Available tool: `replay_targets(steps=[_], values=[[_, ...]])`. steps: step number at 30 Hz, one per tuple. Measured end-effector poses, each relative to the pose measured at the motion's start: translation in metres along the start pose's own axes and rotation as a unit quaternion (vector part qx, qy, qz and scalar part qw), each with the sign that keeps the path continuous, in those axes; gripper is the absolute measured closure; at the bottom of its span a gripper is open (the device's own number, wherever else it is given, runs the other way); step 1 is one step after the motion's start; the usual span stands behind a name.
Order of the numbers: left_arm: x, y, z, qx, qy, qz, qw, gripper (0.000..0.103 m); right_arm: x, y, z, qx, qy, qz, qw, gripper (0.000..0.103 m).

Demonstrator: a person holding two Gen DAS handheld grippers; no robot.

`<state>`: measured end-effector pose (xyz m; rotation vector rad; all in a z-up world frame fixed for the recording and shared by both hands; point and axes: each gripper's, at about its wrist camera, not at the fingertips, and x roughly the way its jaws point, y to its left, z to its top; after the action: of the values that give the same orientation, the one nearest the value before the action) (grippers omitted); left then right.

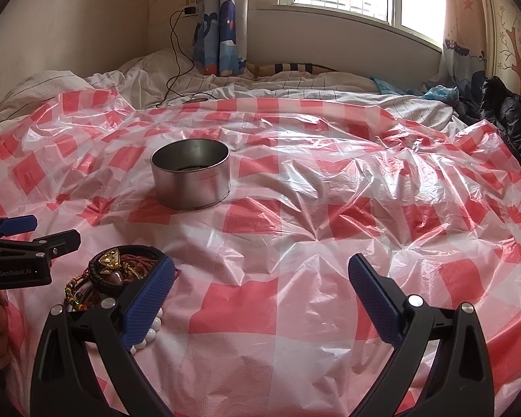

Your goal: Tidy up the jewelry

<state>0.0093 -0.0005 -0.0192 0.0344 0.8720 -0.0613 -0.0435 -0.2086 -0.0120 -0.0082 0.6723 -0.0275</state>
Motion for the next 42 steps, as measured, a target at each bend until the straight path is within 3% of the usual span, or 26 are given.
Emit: replay_targets(steps=[36, 42], values=[[0.007, 0.008, 0.001, -0.012, 0.012, -0.02, 0.9997, 0.006, 0.002, -0.001, -0.001, 0.001, 0.004, 0.0, 1.0, 0.007], [0.005, 0.018, 0.001, -0.016, 0.012, -0.018, 0.9996, 0.006, -0.001, 0.001, -0.002, 0.006, 0.0, 0.016, 1.0, 0.007]])
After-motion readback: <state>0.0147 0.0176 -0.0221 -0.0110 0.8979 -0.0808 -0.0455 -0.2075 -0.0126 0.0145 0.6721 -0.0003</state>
